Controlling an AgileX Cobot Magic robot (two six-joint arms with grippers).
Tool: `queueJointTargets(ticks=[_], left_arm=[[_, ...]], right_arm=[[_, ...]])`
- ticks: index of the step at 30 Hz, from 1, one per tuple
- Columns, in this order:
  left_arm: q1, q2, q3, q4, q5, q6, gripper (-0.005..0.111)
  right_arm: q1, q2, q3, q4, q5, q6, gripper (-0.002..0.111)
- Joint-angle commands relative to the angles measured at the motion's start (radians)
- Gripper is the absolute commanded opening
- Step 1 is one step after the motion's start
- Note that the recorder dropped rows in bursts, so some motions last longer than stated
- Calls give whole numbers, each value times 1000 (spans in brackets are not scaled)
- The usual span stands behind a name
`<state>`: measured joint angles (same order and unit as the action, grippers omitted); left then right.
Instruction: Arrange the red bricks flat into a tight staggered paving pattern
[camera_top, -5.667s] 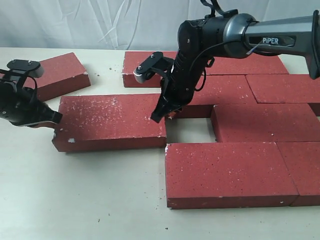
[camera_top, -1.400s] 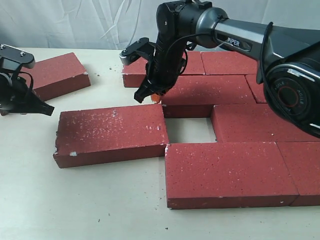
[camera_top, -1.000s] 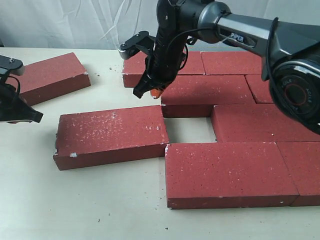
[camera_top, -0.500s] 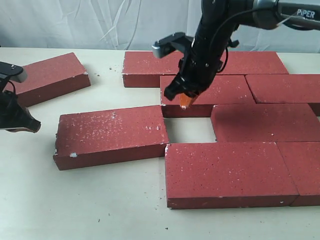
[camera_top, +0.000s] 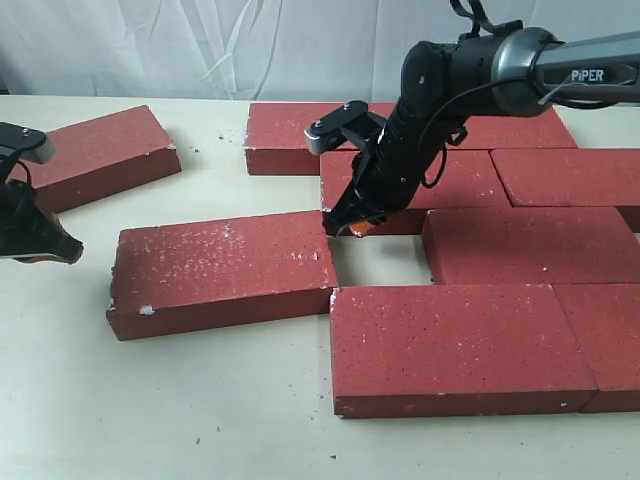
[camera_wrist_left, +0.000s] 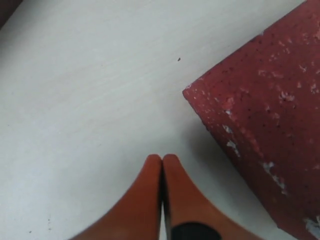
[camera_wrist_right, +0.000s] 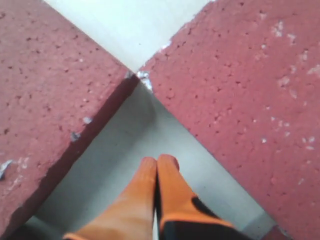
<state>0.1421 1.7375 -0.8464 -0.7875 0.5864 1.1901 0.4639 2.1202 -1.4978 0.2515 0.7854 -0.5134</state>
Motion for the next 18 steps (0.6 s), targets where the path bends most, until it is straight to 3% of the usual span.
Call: queueJointTargets(ticks=[1,9,18], left_arm=[[5,24,-6,-13,26,2,0],[5,110,-52,-58,149,2,0],[-56,162,-86,-54,129,-2,0]], right_arm=[[-3,23,6,-13,-19,-9,-1],[-3,36,6,31,-28,-12,-1],[24,36,6,57,-3,-29,-1]])
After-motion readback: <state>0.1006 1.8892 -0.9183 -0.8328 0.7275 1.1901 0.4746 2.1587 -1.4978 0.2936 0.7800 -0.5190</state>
